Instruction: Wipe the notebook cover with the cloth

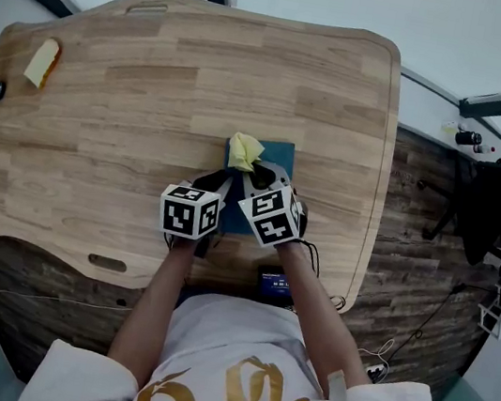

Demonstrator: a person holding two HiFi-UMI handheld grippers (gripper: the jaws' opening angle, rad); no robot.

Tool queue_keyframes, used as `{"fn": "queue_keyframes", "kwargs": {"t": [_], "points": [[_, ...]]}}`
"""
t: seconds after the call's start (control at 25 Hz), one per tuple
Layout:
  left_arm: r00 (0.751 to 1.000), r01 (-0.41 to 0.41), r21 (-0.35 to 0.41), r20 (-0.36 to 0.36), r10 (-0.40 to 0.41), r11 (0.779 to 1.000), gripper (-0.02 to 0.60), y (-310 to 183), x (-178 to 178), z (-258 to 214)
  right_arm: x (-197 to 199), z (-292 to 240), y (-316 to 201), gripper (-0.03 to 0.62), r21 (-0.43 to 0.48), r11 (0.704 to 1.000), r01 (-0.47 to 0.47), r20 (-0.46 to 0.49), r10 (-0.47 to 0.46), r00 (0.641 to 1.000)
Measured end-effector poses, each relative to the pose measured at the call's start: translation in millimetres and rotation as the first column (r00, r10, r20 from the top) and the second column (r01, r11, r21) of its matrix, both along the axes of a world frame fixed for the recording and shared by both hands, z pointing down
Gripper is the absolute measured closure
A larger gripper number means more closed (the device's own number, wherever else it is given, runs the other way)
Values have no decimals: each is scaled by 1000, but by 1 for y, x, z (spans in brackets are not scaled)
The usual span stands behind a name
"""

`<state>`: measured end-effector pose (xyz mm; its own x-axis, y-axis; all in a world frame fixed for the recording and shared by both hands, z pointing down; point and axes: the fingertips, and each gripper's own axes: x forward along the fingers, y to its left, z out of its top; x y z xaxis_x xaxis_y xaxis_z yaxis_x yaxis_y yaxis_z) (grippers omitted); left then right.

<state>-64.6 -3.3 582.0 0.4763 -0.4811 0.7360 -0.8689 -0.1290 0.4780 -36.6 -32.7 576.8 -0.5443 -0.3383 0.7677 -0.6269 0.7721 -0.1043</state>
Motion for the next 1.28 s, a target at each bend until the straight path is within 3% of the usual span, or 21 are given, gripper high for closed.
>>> {"fn": "queue_keyframes", "kwargs": {"t": [0.64, 1.28], "points": [[1000, 1, -2, -2, -1, 1000, 500, 1, 0, 1, 8, 0, 27, 557, -20, 999, 25, -11, -26, 1000], [1000, 2, 1, 3, -2, 1000, 500, 2, -1, 2, 15, 1, 95, 557, -119, 990, 74, -8, -75, 997]]}}
